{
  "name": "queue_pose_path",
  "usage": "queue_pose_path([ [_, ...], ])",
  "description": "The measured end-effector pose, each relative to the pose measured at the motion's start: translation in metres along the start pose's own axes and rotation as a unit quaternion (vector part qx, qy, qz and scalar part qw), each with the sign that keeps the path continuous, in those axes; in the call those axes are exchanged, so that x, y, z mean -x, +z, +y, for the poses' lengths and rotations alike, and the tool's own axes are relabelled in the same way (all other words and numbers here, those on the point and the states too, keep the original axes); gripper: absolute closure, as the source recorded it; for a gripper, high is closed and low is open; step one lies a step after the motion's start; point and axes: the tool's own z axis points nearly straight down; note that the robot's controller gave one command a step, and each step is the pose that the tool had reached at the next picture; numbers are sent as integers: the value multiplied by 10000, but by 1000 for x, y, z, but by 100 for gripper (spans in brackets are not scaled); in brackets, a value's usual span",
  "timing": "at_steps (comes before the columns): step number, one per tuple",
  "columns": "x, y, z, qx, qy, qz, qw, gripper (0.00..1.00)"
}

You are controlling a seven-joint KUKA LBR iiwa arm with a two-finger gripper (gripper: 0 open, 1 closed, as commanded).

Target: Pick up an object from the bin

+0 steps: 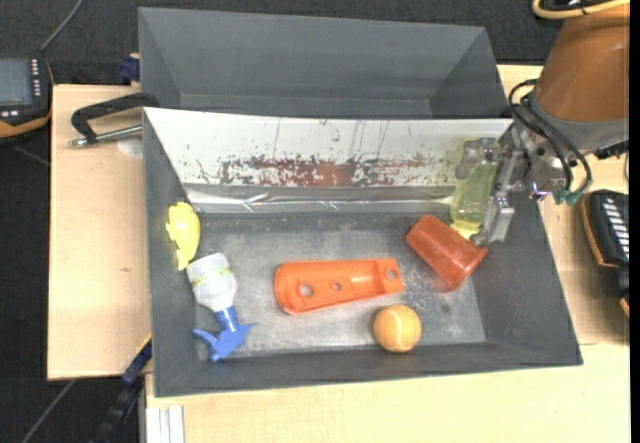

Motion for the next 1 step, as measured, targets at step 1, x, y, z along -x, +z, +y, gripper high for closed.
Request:
queue_pose_path([
  [1, 1, -5, 1, -7, -10, -43, 10000, 0],
])
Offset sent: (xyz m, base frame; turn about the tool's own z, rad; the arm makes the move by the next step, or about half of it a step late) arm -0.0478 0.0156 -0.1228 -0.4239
